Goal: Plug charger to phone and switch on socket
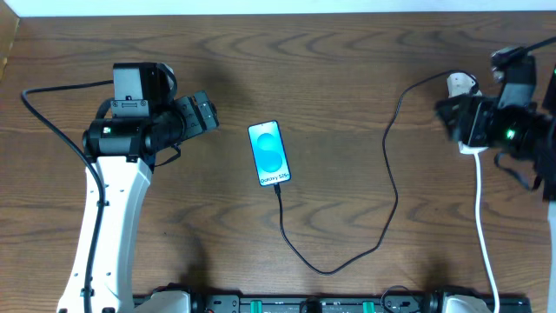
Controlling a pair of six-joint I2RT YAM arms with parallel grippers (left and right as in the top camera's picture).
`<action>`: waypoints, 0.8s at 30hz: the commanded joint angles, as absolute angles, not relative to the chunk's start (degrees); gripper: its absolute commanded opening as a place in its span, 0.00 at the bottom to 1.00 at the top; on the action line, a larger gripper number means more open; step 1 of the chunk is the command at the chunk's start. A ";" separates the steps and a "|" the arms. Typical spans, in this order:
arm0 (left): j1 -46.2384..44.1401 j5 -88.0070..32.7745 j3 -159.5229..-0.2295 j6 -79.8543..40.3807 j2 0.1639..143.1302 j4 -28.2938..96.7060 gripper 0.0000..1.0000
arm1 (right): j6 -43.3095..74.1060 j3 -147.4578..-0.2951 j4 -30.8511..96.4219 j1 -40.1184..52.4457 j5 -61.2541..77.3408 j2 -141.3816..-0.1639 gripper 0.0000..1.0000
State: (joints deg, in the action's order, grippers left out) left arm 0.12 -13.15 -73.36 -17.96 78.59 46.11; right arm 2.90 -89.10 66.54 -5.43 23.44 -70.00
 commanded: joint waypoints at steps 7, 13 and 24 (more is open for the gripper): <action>0.32 -12.36 -73.63 -17.41 78.32 46.24 0.98 | 1.19 -89.23 71.18 -1.67 19.62 -66.65 0.99; 0.32 -12.36 -73.63 -17.41 78.32 46.24 0.98 | 1.15 -89.23 72.53 -1.67 18.85 -66.65 0.99; 0.32 -12.36 -73.63 -17.41 78.32 46.24 0.98 | -1.45 -88.95 71.42 -1.72 15.25 -66.76 0.99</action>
State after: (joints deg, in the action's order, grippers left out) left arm 0.12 -13.15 -73.36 -17.96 78.59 46.11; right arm 1.08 -89.08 72.49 -2.00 16.51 -66.89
